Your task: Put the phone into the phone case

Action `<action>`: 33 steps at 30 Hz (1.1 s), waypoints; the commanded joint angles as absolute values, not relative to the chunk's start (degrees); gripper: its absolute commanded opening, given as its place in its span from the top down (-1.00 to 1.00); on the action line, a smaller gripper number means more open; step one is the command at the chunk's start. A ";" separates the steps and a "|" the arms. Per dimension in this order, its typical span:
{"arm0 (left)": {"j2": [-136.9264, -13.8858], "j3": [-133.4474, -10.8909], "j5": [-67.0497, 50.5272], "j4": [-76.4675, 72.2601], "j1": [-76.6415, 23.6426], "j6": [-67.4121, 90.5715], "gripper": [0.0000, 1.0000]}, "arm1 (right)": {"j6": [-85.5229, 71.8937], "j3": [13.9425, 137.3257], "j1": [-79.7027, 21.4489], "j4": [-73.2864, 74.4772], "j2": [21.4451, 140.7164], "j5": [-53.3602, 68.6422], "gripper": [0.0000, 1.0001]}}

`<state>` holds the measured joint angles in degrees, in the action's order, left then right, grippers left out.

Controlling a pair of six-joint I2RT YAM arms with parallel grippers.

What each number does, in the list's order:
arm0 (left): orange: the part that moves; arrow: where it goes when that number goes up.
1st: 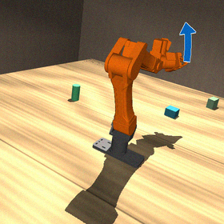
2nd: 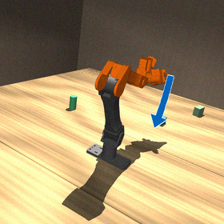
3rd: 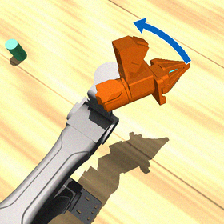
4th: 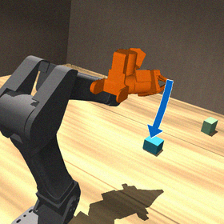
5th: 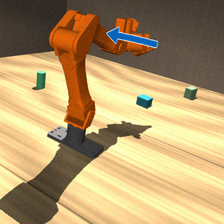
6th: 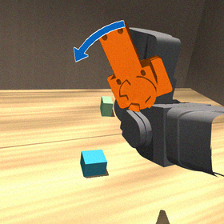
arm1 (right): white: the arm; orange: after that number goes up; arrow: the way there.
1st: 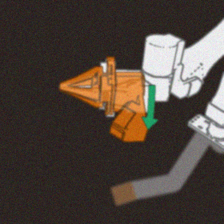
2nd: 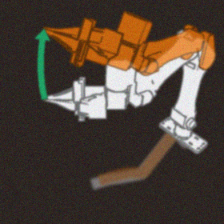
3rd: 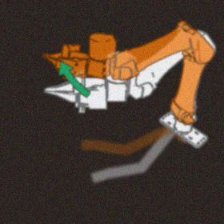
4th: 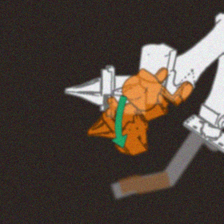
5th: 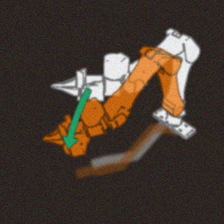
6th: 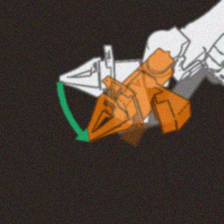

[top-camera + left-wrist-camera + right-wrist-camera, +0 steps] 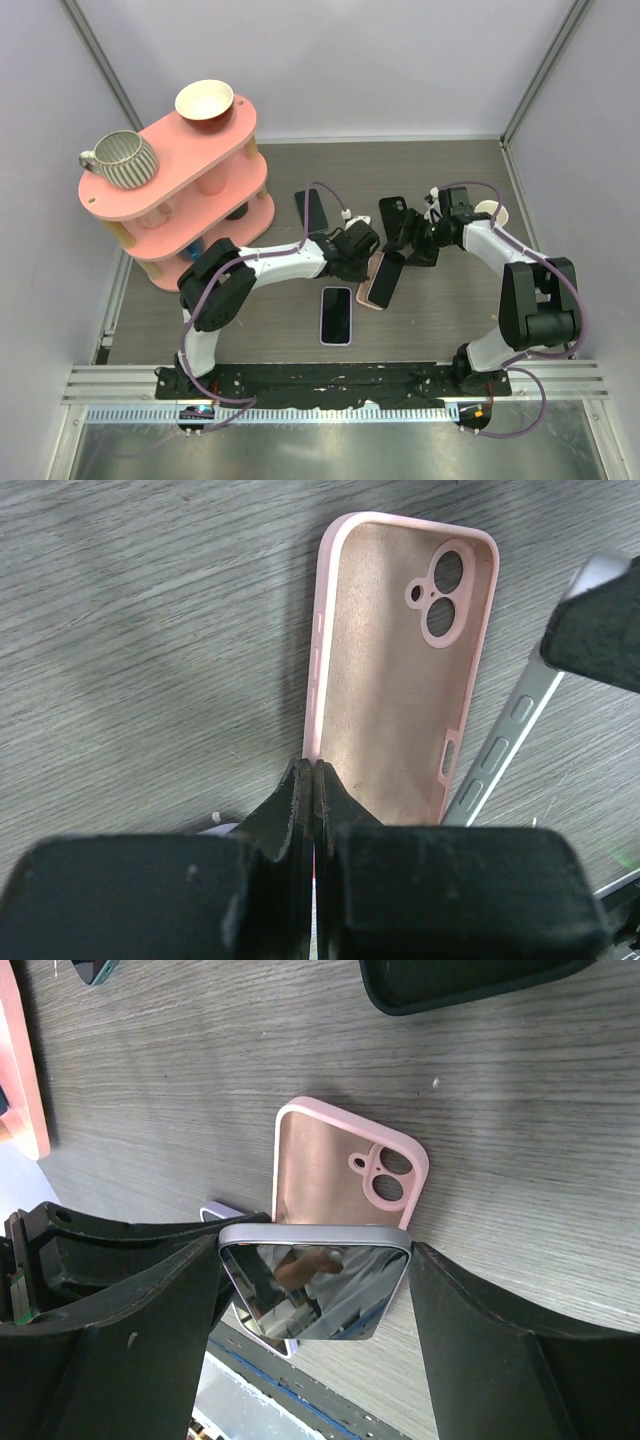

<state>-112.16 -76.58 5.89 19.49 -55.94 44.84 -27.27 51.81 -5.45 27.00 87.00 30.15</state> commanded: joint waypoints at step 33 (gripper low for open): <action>-104.86 -75.06 7.19 19.67 -53.79 48.96 0.30 | -26.90 56.87 -13.71 25.84 93.42 13.89 0.27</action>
<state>-109.67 -74.11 3.90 18.31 -55.24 48.07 -29.67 55.35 -12.78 26.15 92.01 16.32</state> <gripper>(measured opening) 0.338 0.769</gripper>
